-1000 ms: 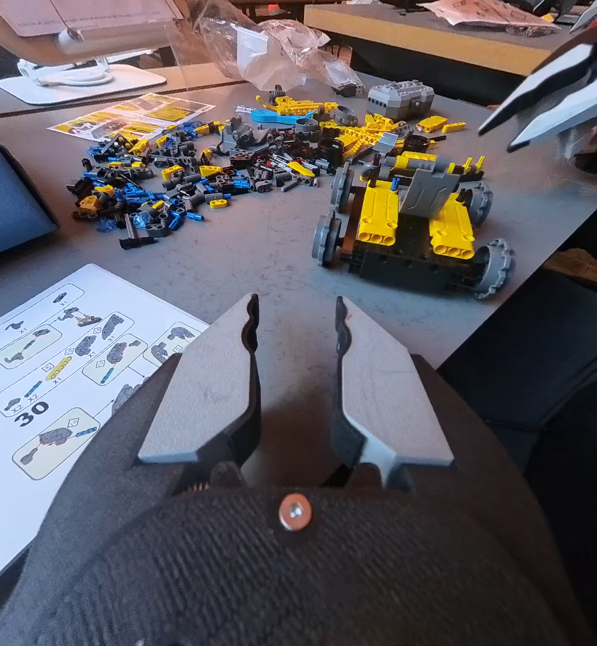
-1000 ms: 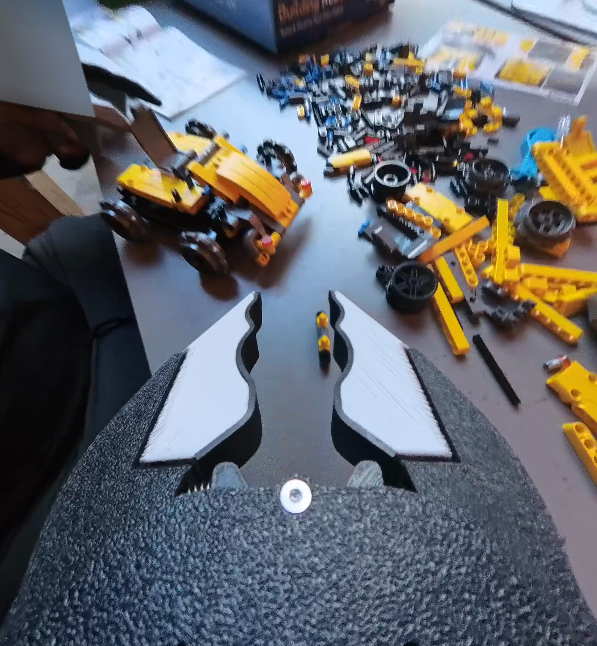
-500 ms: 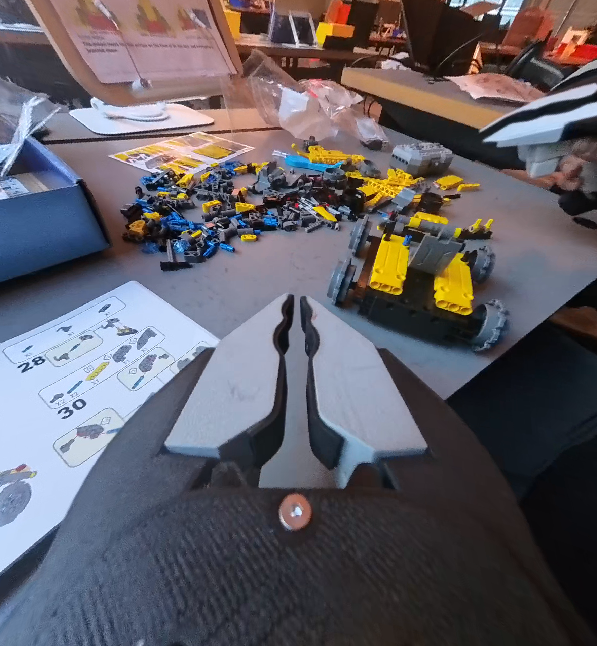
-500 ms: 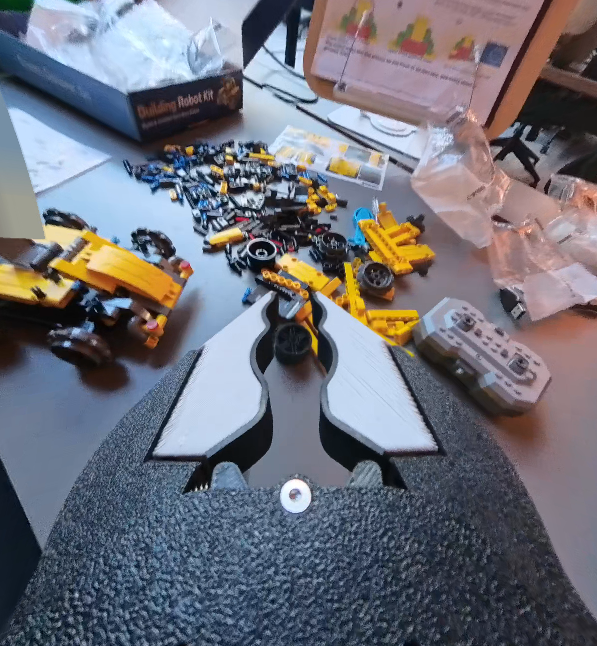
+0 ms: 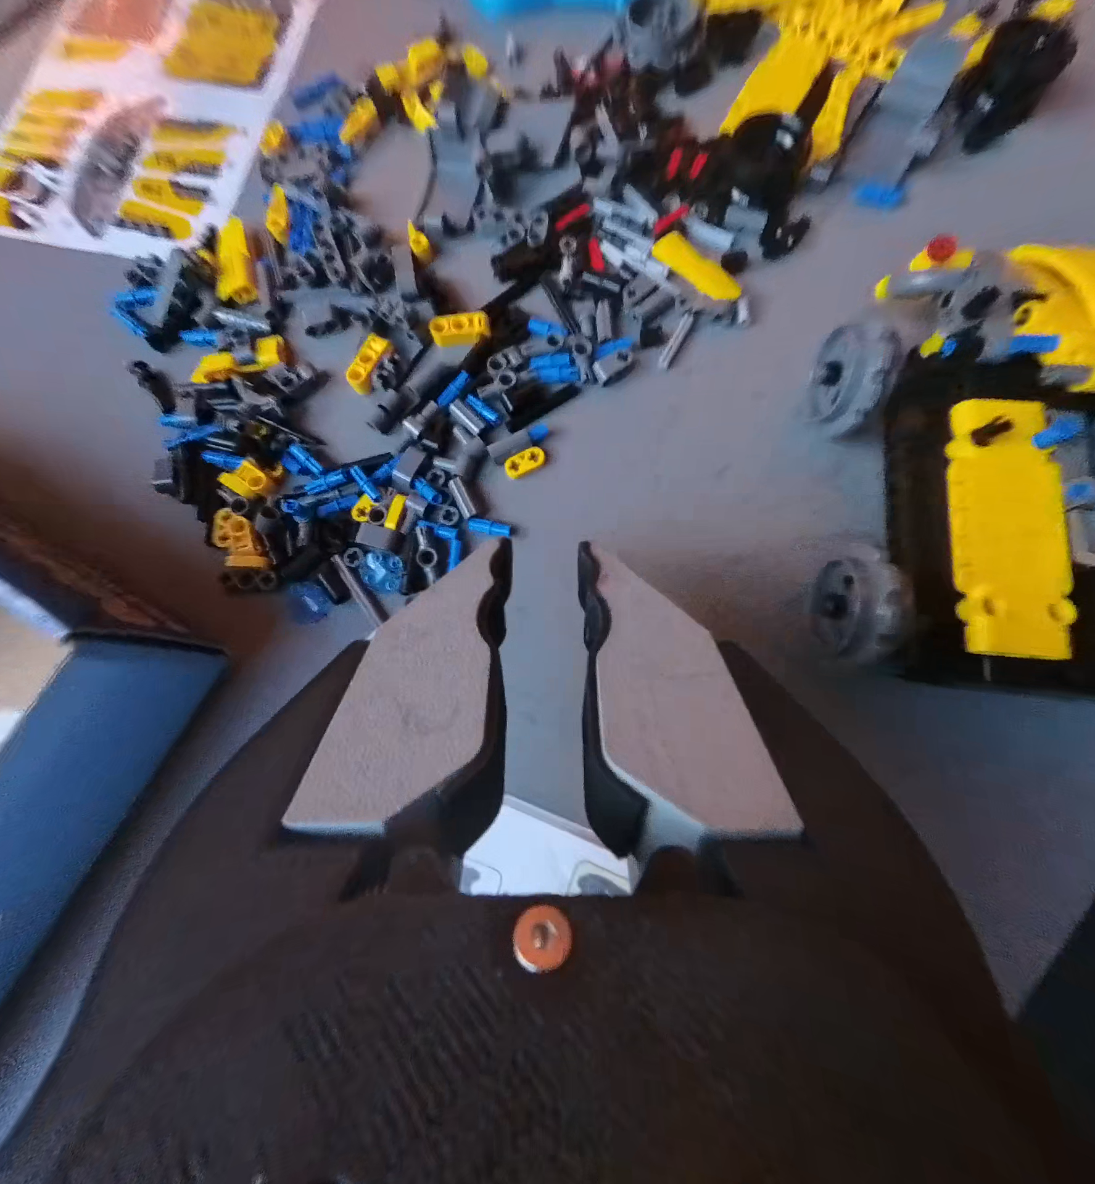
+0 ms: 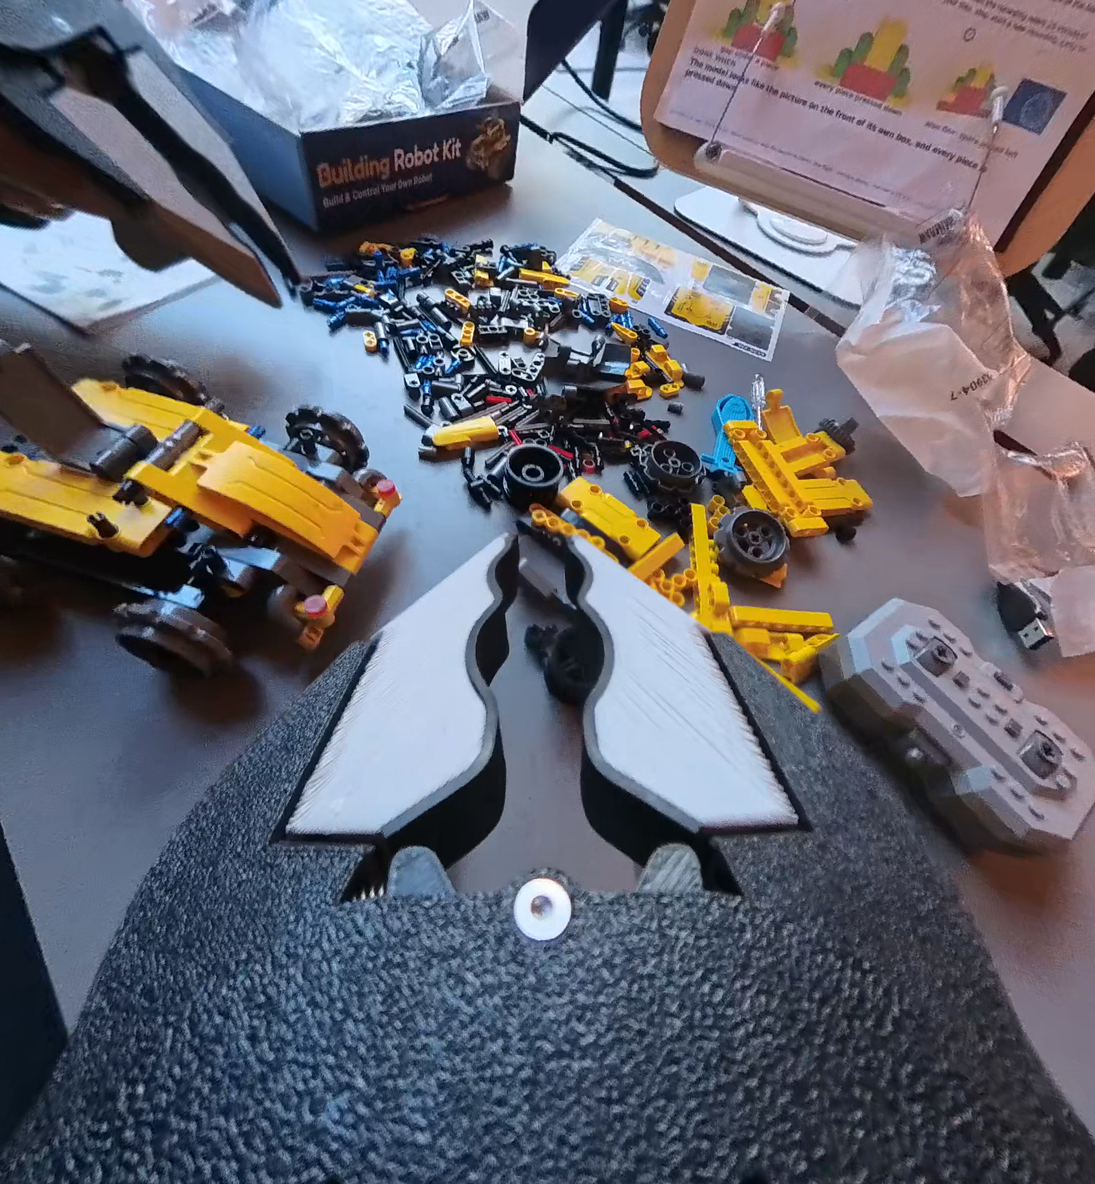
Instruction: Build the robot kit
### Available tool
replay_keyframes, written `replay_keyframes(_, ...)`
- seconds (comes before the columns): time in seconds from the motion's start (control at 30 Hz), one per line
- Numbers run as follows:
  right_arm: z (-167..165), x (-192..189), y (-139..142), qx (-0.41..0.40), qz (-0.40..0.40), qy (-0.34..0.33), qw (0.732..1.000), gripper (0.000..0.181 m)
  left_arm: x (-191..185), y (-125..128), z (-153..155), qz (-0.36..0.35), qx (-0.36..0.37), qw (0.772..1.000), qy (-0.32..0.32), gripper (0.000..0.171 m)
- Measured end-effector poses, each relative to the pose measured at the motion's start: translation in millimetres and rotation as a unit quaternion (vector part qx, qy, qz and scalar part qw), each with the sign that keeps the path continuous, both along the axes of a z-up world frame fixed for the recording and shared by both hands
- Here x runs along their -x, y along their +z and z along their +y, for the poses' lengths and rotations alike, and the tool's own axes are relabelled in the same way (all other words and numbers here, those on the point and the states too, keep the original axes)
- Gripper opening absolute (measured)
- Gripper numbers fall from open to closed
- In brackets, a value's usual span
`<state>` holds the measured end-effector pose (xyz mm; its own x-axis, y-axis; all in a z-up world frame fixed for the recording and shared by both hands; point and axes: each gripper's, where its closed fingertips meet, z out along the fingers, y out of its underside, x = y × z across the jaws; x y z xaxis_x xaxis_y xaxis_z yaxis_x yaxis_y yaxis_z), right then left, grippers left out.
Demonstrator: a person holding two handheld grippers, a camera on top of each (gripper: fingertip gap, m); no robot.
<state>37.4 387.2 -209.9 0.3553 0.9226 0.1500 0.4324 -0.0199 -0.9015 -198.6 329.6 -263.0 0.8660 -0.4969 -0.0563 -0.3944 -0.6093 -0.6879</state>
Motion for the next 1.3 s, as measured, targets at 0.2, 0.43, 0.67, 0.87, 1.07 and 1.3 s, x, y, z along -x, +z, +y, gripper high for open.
replay_keyframes(0.2, 4, -22, -3, 0.014, 0.017, -0.014, 1.000, 0.012, 6, -20, 16, 0.022, 0.025, 0.999, -0.018, 0.016)
replay_keyframes(0.43, 5, -37, -11, 0.020, 0.019, -0.018, 0.999, 0.011, 7, -27, 24, 0.035, 0.041, 0.998, -0.036, 0.008)
replay_keyframes(0.67, 4, -44, -12, 0.012, 0.012, -0.019, 1.000, 0.011, -3, -27, 7, 0.038, 0.034, 0.997, -0.056, 0.002)
replay_keyframes(0.87, 4, -49, -15, 0.001, -0.003, -0.018, 1.000, 0.011, -15, -27, -14, 0.046, 0.029, 0.994, -0.093, 0.002)
replay_keyframes(1.07, -21, -26, 0, 0.062, 0.038, 0.036, 0.997, 0.010, -53, 42, 3, 0.028, -0.153, 0.978, -0.136, 0.002)
replay_keyframes(1.3, -85, 35, 45, 0.225, 0.143, 0.167, 0.949, 0.011, -161, 98, -25, 0.087, -0.355, 0.886, -0.285, 0.000)
